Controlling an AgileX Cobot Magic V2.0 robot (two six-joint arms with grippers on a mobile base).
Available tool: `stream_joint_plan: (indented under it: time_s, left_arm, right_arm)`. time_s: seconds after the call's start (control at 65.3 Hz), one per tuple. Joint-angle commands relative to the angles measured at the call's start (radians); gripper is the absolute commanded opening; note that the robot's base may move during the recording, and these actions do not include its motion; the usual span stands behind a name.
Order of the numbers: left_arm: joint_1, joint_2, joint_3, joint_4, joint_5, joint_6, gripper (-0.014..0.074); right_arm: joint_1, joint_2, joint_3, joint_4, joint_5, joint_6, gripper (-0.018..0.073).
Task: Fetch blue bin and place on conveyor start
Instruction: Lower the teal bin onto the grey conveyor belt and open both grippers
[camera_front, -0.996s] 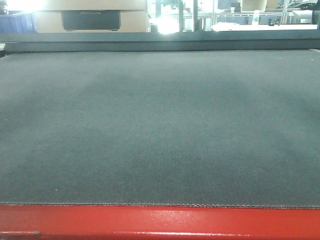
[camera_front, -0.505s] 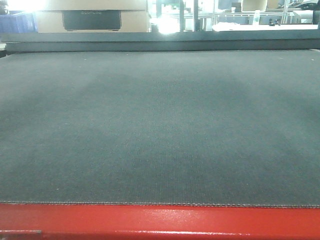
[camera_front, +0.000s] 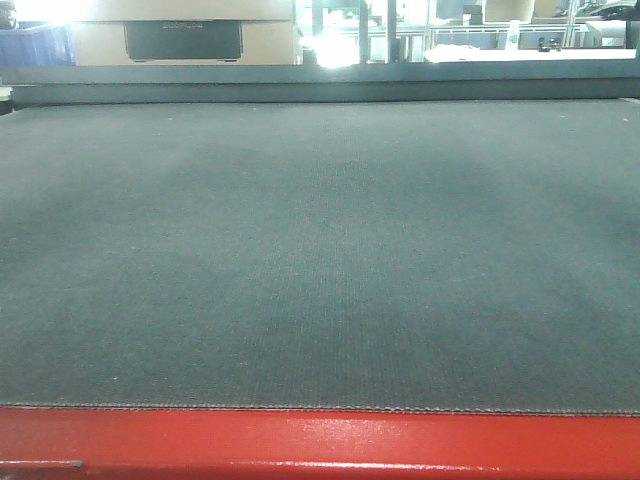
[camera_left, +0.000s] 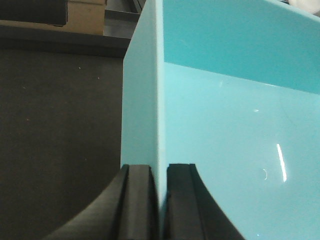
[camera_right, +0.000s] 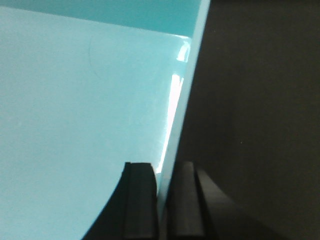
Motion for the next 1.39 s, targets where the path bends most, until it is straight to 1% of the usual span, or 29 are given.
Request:
stream_joint_plan:
  time_s: [0.0,0.077,0.123,0.214,0.322,0.429,0.567,0.766,0.842,0.888,0.904,0.934,0.95,0.965,0.98,1.026,1.041,1.103,1.133,1.179,1.195,1.271,1.332,1.378]
  left_arm:
    - [0.005,-0.013,-0.006,0.000,-0.020,0.000,-0.0111]
    - [0.005,0.001,-0.006,0.000,0.067,0.000,-0.0111]
    - [0.005,0.015,0.001,0.008,0.143,0.000,-0.0111]
    - [0.005,0.035,0.050,0.008,0.159,0.000,-0.0111]
    - [0.005,0.056,0.144,0.008,0.093,0.000,-0.0111]
    - [0.007,0.087,0.251,0.018,-0.018,0.000,-0.0111]
    - [0.007,0.148,0.332,0.018,-0.104,0.000,-0.0111]
    - [0.007,0.247,0.344,0.034,-0.136,0.000,-0.0111]
    - [0.007,0.277,0.344,0.036,-0.134,0.000,-0.0097]
    - [0.007,0.290,0.344,0.036,-0.131,0.000,-0.0061]
    - [0.007,0.297,0.344,0.036,-0.131,0.000,-0.0035]
    - [0.007,0.303,0.344,0.036,-0.128,0.000,0.0007]
    - [0.007,0.305,0.344,0.036,-0.128,0.000,0.0032]
    - [0.007,0.305,0.344,0.036,-0.128,0.000,0.0045]
    - [0.007,0.310,0.344,0.036,-0.128,0.000,0.0089]
    - [0.007,0.312,0.344,0.036,-0.131,0.000,0.0185]
    - [0.007,0.312,0.344,0.036,-0.132,0.000,0.0236]
    - [0.007,0.312,0.344,0.038,-0.127,0.000,0.0353]
    - [0.007,0.312,0.339,0.038,-0.112,0.000,0.0430]
    - [0.007,0.307,0.330,0.049,-0.079,0.000,0.0495]
    - [0.007,0.304,0.326,0.055,-0.068,0.000,0.0524]
    - [0.007,0.279,0.312,0.099,-0.014,0.000,0.0574]
    - [0.007,0.247,0.310,0.132,0.008,0.000,0.0574]
    - [0.009,0.222,0.310,0.156,0.025,0.000,0.0567]
  right_arm:
    - [-0.008,-0.009,-0.010,-0.035,-0.031,-0.023,-0.0152]
    - [-0.008,-0.011,-0.010,-0.035,0.007,-0.023,-0.0152]
    - [-0.008,-0.005,-0.006,-0.035,0.028,-0.023,-0.0152]
    - [-0.008,0.027,0.008,-0.035,0.055,-0.023,-0.0152]
    - [-0.008,0.082,0.039,-0.035,0.068,-0.023,-0.0152]
    - [-0.008,0.145,0.072,-0.035,0.054,-0.023,-0.0152]
    - [-0.008,0.227,0.121,-0.035,0.029,-0.023,-0.0152]
    - [-0.008,0.335,0.161,-0.035,-0.011,-0.023,-0.0151]
    - [-0.008,0.365,0.164,-0.037,-0.012,-0.023,-0.0118]
    - [-0.008,0.377,0.164,-0.039,-0.010,-0.023,-0.0066]
    - [-0.008,0.380,0.164,-0.042,-0.008,-0.023,-0.0044]
    - [-0.008,0.386,0.165,-0.044,-0.008,-0.023,0.0008]
    - [-0.008,0.391,0.165,-0.044,-0.008,-0.023,0.0056]
    - [-0.008,0.391,0.165,-0.046,-0.008,-0.023,0.0074]
    - [-0.008,0.393,0.165,-0.046,-0.008,-0.023,0.0127]
    - [-0.008,0.395,0.165,-0.046,-0.013,-0.023,0.0246]
    - [-0.008,0.395,0.165,-0.046,-0.016,-0.023,0.0287]
    - [-0.008,0.395,0.165,-0.053,-0.023,-0.023,0.0444]
    - [-0.008,0.395,0.164,-0.057,-0.025,-0.023,0.0508]
    - [-0.010,0.388,0.164,-0.059,-0.020,-0.023,0.0578]
    - [-0.012,0.384,0.164,-0.059,-0.016,-0.023,0.0578]
    - [-0.017,0.358,0.164,-0.065,-0.005,-0.023,0.0557]
    - [-0.025,0.329,0.164,-0.065,0.000,-0.023,0.0527]
    - [-0.036,0.299,0.164,-0.065,0.000,-0.023,0.0489]
